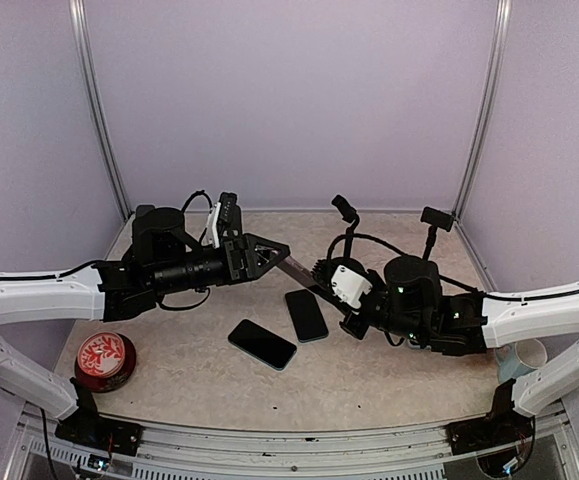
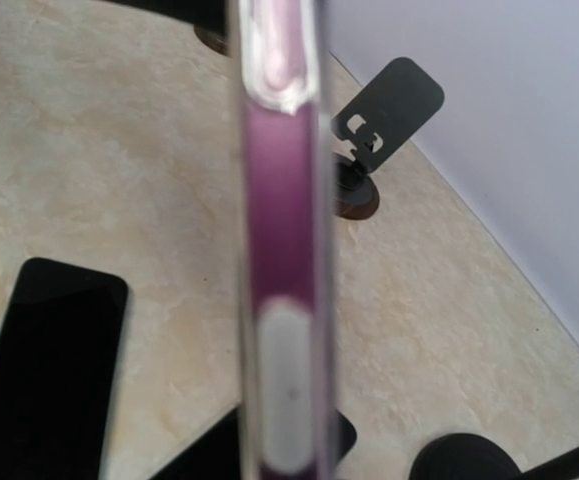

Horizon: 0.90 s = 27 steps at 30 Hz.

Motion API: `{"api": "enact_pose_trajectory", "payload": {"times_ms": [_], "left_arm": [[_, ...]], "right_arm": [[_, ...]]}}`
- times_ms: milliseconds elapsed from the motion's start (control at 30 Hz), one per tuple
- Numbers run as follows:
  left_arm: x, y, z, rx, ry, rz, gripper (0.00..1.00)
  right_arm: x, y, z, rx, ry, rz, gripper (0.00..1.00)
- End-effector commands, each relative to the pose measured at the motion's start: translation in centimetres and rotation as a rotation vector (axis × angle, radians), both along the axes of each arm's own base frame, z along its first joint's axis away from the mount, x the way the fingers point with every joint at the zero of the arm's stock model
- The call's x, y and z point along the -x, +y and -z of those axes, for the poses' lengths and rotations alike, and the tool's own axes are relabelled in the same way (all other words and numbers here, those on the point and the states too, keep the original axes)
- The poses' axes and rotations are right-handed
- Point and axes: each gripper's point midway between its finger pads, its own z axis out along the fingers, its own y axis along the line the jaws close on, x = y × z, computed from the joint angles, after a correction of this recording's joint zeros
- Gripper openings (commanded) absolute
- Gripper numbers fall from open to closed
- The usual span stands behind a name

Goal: Place the phone on the phone stand
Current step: Pass from the right arm to the left

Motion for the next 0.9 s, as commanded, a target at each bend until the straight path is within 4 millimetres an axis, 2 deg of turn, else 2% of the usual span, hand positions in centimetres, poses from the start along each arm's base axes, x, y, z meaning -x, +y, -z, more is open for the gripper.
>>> {"api": "enact_pose_trajectory", "payload": {"times_ms": [0,133,300,433,500,600,733,867], "left_arm": [[-0.2,-0.4,-1.2,0.011,-0.032,-0.002,0.92],[-0.1,-0.4,-1.3,0.014,-0.035,0.000,0.86],[-0.1,-0.4,-1.3,0.016,-0.037,0.000,0.68],[-0.2,-0.3,-1.3,0.013,-0.038,-0.008,0.64],[-0.3,-0.1,-1.3,0.009,-0.039,-0.016,0.63],[-0.7,0.3,-1.4,-0.006,-0.049,-0.046,0.61],[-1.2,1.2,-1.9,-0.045,-0.076,-0.091,0.60],[-1.9,2.7,-2.4,-0.092,-0.104,-0.149,0.60]], "right_arm": [[-0.2,0.8,-5.2,-0.143,-0.064,0.006,0.00],[-0.3,0.9,-5.0,-0.137,-0.061,0.007,0.00],[-0.4,1.1,-4.8,-0.126,-0.055,0.009,0.00],[-0.4,1.2,-4.6,-0.122,-0.051,0.008,0.00],[-0.4,1.3,-4.4,-0.120,-0.044,0.005,0.11],[-0.3,1.3,-4.3,-0.117,-0.033,0.001,0.38],[-0.1,1.0,-4.1,-0.127,-0.021,0.006,0.68],[0.1,0.5,-4.1,-0.142,-0.016,0.006,0.86]]}}
